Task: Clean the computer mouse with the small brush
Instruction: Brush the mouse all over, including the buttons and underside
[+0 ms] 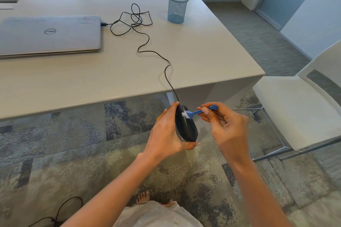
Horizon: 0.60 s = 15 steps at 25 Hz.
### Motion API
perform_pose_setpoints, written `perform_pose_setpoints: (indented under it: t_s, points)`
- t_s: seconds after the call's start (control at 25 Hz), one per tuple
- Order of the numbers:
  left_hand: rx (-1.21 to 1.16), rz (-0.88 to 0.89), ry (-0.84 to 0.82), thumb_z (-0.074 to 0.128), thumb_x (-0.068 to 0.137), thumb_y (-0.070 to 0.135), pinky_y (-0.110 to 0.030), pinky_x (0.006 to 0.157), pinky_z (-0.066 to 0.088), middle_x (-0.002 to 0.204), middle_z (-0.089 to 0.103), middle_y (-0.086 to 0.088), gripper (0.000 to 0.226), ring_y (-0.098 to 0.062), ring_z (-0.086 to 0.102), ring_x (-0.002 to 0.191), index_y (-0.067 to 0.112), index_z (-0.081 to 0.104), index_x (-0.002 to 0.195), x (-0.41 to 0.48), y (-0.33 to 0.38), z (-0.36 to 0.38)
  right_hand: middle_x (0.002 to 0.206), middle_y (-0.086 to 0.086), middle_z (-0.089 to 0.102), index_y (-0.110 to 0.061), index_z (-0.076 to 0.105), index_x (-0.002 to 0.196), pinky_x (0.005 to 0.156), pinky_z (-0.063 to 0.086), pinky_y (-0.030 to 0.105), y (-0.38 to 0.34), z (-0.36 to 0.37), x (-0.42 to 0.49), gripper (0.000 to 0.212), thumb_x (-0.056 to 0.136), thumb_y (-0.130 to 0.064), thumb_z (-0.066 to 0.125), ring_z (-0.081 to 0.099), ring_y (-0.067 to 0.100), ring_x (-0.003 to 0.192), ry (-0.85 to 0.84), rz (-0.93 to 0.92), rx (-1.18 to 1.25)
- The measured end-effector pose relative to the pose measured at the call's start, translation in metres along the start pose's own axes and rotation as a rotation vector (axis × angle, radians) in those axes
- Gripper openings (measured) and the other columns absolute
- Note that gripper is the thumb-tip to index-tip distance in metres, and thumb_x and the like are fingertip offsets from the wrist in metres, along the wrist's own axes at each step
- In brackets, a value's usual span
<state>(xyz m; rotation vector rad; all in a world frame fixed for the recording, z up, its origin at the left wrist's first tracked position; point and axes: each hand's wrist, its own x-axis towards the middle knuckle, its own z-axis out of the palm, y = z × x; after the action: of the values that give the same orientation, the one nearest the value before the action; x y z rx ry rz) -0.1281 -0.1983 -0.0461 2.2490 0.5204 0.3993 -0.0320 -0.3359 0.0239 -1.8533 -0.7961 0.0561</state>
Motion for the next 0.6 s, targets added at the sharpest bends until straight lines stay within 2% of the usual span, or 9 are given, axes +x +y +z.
perform_pose_setpoints:
  t_s: [0.08, 0.2, 0.28, 0.4, 0.48, 0.52, 0.6]
  points:
    - [0.002, 0.002, 0.018, 0.085, 0.052, 0.069, -0.025, 0.104, 0.029, 0.152, 0.042, 0.002, 0.132, -0.011, 0.034, 0.135, 0.017, 0.021, 0.155, 0.002, -0.002, -0.001, 0.082, -0.006, 0.077, -0.021, 0.074, 0.098, 0.065, 0.061, 0.052, 0.001, -0.005, -0.007, 0.009, 0.095, -0.022, 0.065, 0.076, 0.020, 0.076, -0.053, 0.008, -0.004]
    - [0.011, 0.015, 0.012, 0.083, 0.053, 0.071, -0.032, 0.111, 0.032, 0.153, 0.040, 0.002, 0.132, -0.010, 0.033, 0.136, 0.017, 0.020, 0.155, 0.001, -0.005, 0.000, 0.086, -0.009, 0.077, -0.025, 0.073, 0.096, 0.072, 0.064, 0.035, 0.002, -0.015, -0.011, 0.011, 0.092, -0.016, 0.068, 0.076, 0.005, 0.081, -0.110, 0.054, -0.018]
    - [0.018, 0.018, -0.019, 0.083, 0.053, 0.073, -0.037, 0.114, 0.033, 0.155, 0.037, 0.003, 0.133, -0.013, 0.032, 0.139, 0.019, 0.017, 0.156, 0.000, -0.007, 0.003, 0.083, -0.009, 0.077, -0.025, 0.074, 0.094, 0.072, 0.064, 0.031, 0.005, -0.023, -0.011, 0.012, 0.091, -0.014, 0.069, 0.075, 0.002, 0.079, -0.134, 0.096, -0.055]
    - [0.010, 0.016, -0.028, 0.081, 0.053, 0.074, -0.031, 0.111, 0.027, 0.156, 0.034, 0.005, 0.134, -0.011, 0.028, 0.139, 0.025, 0.011, 0.156, -0.001, -0.007, 0.005, 0.077, -0.008, 0.076, -0.026, 0.072, 0.086, 0.067, 0.064, 0.037, 0.019, -0.035, -0.006, 0.011, 0.093, -0.018, 0.068, 0.075, 0.006, 0.075, -0.103, 0.143, -0.187]
    - [-0.010, 0.020, -0.016, 0.081, 0.053, 0.075, -0.029, 0.108, 0.026, 0.155, 0.035, 0.006, 0.134, -0.007, 0.028, 0.137, 0.028, 0.010, 0.156, -0.001, -0.006, 0.004, 0.077, -0.004, 0.076, -0.024, 0.069, 0.082, 0.068, 0.062, 0.049, 0.033, -0.032, -0.003, 0.015, 0.096, -0.020, 0.065, 0.075, 0.019, 0.075, -0.107, 0.210, -0.227]
    - [-0.027, 0.028, -0.006, 0.081, 0.053, 0.074, -0.029, 0.107, 0.027, 0.153, 0.037, 0.006, 0.133, -0.001, 0.028, 0.134, 0.029, 0.010, 0.156, -0.001, -0.005, 0.003, 0.080, -0.001, 0.076, -0.021, 0.067, 0.083, 0.072, 0.060, 0.053, 0.040, -0.026, -0.002, 0.016, 0.098, -0.020, 0.061, 0.074, 0.027, 0.078, -0.126, 0.259, -0.196]
    - [-0.055, 0.057, 0.011, 0.081, 0.054, 0.073, -0.025, 0.107, 0.027, 0.150, 0.040, 0.007, 0.132, 0.015, 0.023, 0.125, 0.033, 0.008, 0.156, -0.001, -0.002, 0.002, 0.087, 0.001, 0.075, -0.015, 0.064, 0.086, 0.080, 0.061, 0.048, 0.051, -0.006, -0.003, 0.020, 0.102, -0.018, 0.053, 0.073, 0.029, 0.087, -0.179, 0.389, -0.052]
